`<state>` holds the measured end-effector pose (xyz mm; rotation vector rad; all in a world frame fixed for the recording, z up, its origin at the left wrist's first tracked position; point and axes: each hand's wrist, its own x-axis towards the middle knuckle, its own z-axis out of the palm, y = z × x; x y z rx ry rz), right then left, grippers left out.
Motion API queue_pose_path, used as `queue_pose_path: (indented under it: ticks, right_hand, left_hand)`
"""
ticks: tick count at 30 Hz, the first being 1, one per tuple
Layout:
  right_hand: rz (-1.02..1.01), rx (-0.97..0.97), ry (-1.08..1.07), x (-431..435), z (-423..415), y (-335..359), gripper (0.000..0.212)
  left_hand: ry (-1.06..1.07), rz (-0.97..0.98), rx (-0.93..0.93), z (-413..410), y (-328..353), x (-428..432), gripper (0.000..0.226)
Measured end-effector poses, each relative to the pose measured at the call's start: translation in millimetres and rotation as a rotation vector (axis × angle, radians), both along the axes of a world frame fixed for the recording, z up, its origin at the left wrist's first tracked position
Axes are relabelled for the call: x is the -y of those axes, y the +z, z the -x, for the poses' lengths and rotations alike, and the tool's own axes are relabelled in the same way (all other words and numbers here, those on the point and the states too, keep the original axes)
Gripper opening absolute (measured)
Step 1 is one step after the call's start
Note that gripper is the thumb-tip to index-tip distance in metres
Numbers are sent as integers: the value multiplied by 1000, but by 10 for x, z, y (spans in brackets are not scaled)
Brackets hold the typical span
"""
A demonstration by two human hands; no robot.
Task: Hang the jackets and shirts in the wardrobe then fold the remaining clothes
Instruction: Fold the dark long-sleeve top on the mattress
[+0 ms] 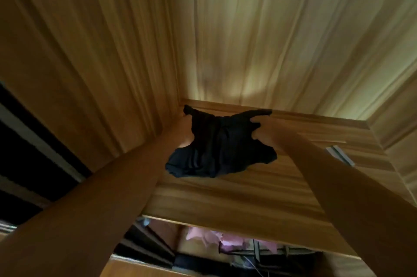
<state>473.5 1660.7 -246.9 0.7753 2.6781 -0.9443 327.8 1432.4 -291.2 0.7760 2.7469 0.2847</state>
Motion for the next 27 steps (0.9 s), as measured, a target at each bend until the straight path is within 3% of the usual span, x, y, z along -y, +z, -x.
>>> queue_pose_path:
  ticks: [4, 11, 15, 16, 18, 20, 27]
  right_hand:
    - [79, -27, -7, -161, 296, -194, 57]
    - [194, -81, -1, -428, 863, -330, 71]
    - [293, 45, -25, -531, 1083, -643, 106]
    - [227, 80, -16, -557, 1108, -796, 106]
    - [-85, 111, 64, -564, 1082, -999, 76]
    - [-362, 23, 106, -545, 1101, -1116, 61]
    - [-570, -106, 365, -410, 1542, -1457, 77]
  left_hand:
    - [23, 5, 10, 266, -58, -129, 63]
    - [37, 19, -27, 858, -56, -371, 66]
    - [98, 183, -77, 1095, -270, -391, 57]
    - [97, 221, -71, 1097, -361, -390, 52]
    - [75, 218, -71, 1078, -582, -392, 45]
    - [55, 167, -103, 1080, -782, -418, 47]
    - [27, 60, -145, 1230, -1141, -663, 65]
